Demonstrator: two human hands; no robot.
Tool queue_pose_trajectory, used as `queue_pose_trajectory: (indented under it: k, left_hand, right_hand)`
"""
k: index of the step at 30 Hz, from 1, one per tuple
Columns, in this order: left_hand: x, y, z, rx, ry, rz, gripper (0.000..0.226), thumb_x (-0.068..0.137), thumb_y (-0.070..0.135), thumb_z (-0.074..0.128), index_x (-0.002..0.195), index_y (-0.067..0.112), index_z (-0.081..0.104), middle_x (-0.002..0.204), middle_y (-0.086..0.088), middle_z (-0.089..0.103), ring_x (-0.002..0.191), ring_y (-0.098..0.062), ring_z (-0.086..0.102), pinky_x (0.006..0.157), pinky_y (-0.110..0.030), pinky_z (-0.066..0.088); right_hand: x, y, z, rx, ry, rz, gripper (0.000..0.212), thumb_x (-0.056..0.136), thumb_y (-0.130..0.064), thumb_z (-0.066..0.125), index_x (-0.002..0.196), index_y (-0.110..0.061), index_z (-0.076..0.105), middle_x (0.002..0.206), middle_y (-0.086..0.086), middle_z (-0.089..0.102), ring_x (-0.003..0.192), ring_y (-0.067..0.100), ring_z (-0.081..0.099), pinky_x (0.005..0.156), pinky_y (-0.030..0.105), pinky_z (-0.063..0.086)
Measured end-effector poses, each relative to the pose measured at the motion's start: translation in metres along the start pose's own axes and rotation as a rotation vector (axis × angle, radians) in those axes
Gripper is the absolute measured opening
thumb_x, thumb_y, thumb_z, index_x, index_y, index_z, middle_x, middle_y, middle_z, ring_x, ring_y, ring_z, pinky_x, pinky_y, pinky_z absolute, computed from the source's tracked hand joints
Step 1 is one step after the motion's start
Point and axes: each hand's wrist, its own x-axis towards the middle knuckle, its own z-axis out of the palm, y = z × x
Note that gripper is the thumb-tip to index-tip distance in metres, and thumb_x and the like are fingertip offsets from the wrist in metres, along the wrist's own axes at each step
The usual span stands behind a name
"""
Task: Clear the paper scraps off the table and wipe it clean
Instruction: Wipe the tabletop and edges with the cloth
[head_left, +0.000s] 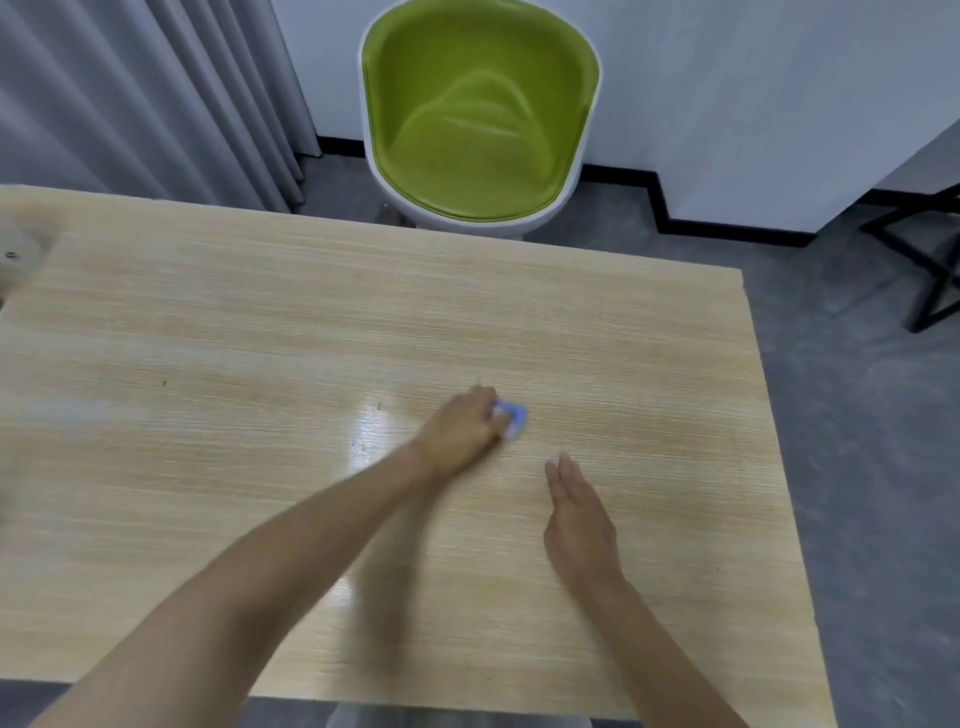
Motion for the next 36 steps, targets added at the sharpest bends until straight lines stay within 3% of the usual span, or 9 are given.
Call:
queue_pose_trajectory:
  k: [4, 10, 14, 17, 24, 27, 29, 33, 36]
  left_hand:
    - [0.041, -0.029, -0.029, -0.088, 0.2, -0.418, 0.012, 0.093, 0.023, 0.047, 0.09, 0.021, 0.059, 0.105, -0.012, 0.051, 0.097, -0.028, 0.05, 0.089, -0.043, 0.042]
    - [-0.02, 0.012, -0.014, 0.105, -0.02, 0.129, 0.022, 0.091, 0.027, 0.044, 0.072, 0.015, 0.042, 0.07, -0.003, 0.042, 0.066, -0.021, 0.035, 0.069, -0.035, 0.027]
    - [0.024, -0.011, -0.016, -0.037, 0.078, -0.077, 0.029, 0.095, 0.04, 0.045, 0.095, 0.011, 0.05, 0.098, 0.0, 0.051, 0.089, -0.02, 0.049, 0.075, -0.033, 0.033]
    - [0.041, 0.015, -0.014, -0.026, 0.224, -0.253, 0.022, 0.089, 0.036, 0.049, 0.074, 0.02, 0.045, 0.08, 0.005, 0.049, 0.079, -0.02, 0.051, 0.072, -0.037, 0.033]
    - [-0.052, 0.002, 0.014, 0.051, -0.207, 0.108, 0.023, 0.098, 0.039, 0.034, 0.101, 0.02, 0.045, 0.088, 0.01, 0.046, 0.079, -0.009, 0.049, 0.075, -0.029, 0.037]
    - [-0.01, -0.003, -0.005, 0.059, -0.064, 0.105, 0.01, 0.092, 0.027, 0.049, 0.095, 0.018, 0.045, 0.086, -0.004, 0.051, 0.08, -0.026, 0.054, 0.063, -0.03, 0.038]
    - [0.028, -0.006, -0.015, 0.075, 0.109, -0.118, 0.01, 0.089, 0.021, 0.054, 0.091, 0.013, 0.049, 0.084, -0.005, 0.051, 0.085, -0.03, 0.054, 0.064, -0.032, 0.036]
    - [0.033, 0.016, -0.005, 0.0, -0.017, -0.11, 0.014, 0.096, 0.015, 0.049, 0.096, 0.01, 0.062, 0.104, -0.01, 0.051, 0.099, -0.023, 0.048, 0.078, -0.037, 0.036]
    - [0.007, 0.024, 0.005, -0.307, 0.059, -0.151, 0.013, 0.09, 0.008, 0.055, 0.085, 0.017, 0.064, 0.08, 0.005, 0.053, 0.076, -0.01, 0.051, 0.067, -0.029, 0.036]
  right_hand:
    - [0.0, 0.004, -0.002, 0.002, -0.063, -0.002, 0.069, 0.09, 0.006, 0.027, 0.152, -0.014, 0.007, 0.16, 0.0, -0.004, 0.147, 0.013, -0.003, 0.119, 0.024, 0.003]
    - [-0.003, 0.004, -0.005, 0.012, -0.061, -0.025, 0.071, 0.089, 0.005, 0.033, 0.152, -0.015, 0.004, 0.159, 0.001, -0.009, 0.147, 0.013, -0.006, 0.118, 0.023, 0.002]
    - [0.0, 0.005, -0.003, 0.011, -0.027, -0.024, 0.071, 0.085, 0.009, 0.039, 0.15, -0.01, 0.018, 0.159, 0.004, 0.006, 0.147, 0.02, 0.007, 0.118, 0.035, 0.022]
    - [-0.001, 0.004, -0.004, -0.001, -0.047, -0.023, 0.071, 0.087, 0.006, 0.035, 0.151, -0.012, 0.01, 0.16, 0.002, -0.001, 0.147, 0.016, 0.0, 0.119, 0.031, 0.017]
    - [-0.004, 0.008, -0.01, 0.015, -0.105, -0.032, 0.073, 0.09, 0.005, 0.033, 0.152, -0.018, 0.002, 0.159, -0.004, -0.011, 0.142, 0.005, -0.015, 0.119, 0.026, 0.013]
    - [-0.001, 0.008, -0.012, 0.015, -0.106, -0.028, 0.071, 0.091, 0.005, 0.032, 0.153, -0.018, 0.005, 0.159, -0.004, -0.009, 0.146, 0.007, -0.008, 0.119, 0.024, 0.013]
    - [0.0, 0.007, -0.011, 0.005, -0.11, -0.02, 0.071, 0.09, 0.005, 0.031, 0.153, -0.017, 0.005, 0.16, -0.003, -0.008, 0.146, 0.008, -0.007, 0.119, 0.026, 0.015]
    - [-0.002, 0.006, -0.009, -0.032, -0.16, -0.007, 0.071, 0.09, 0.005, 0.03, 0.153, -0.017, 0.005, 0.159, -0.003, -0.009, 0.146, 0.009, -0.007, 0.119, 0.026, 0.012]
    - [0.005, 0.006, -0.009, 0.095, -0.099, 0.017, 0.056, 0.096, -0.004, 0.033, 0.15, -0.013, 0.021, 0.159, 0.003, 0.012, 0.147, 0.013, 0.011, 0.12, 0.03, 0.01]
